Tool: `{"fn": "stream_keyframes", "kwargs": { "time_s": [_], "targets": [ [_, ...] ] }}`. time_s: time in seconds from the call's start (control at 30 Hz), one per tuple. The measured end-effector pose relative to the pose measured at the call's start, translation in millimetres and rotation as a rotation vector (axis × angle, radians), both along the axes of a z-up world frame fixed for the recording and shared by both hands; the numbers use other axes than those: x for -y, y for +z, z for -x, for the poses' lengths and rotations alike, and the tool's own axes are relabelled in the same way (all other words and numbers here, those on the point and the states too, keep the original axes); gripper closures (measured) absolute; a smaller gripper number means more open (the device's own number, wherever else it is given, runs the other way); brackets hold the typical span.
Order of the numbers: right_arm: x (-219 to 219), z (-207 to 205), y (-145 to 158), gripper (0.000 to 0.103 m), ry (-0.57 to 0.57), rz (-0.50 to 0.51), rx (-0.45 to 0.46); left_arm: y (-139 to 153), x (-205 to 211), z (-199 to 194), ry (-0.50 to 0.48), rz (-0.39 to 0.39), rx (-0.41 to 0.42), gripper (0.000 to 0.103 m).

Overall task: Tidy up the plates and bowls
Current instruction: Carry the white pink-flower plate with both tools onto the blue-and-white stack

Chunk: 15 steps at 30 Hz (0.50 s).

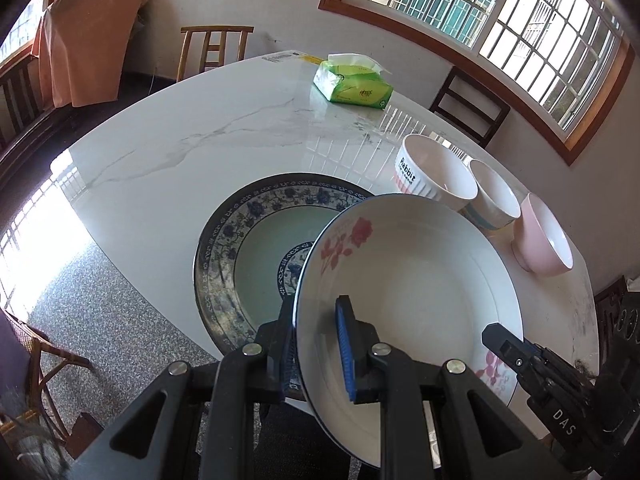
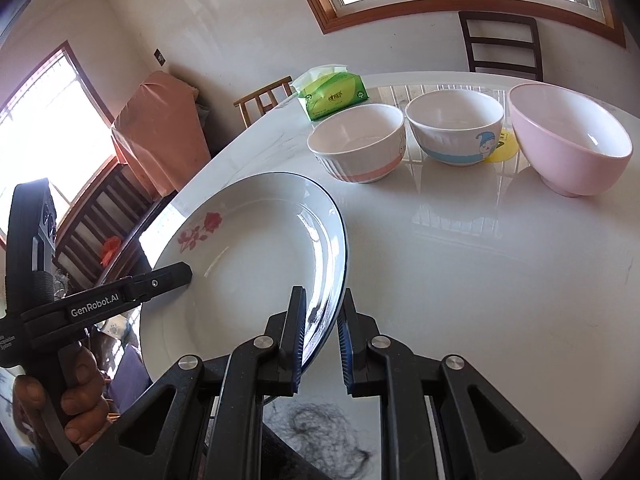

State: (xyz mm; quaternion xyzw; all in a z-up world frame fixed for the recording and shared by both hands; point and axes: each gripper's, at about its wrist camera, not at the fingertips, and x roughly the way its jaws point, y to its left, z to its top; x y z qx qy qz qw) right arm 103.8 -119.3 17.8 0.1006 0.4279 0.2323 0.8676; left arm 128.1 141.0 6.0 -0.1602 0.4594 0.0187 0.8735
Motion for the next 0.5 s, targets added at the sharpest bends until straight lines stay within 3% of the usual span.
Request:
{"fn": "stream_keyframes", "kwargs": {
  "time_s": [0.5],
  "targets": [
    [-47,-22,-15,0.088,0.079,0.036,-0.024,-16,-36,-19,0.063,0.009,-0.036,0.084]
  ]
}}
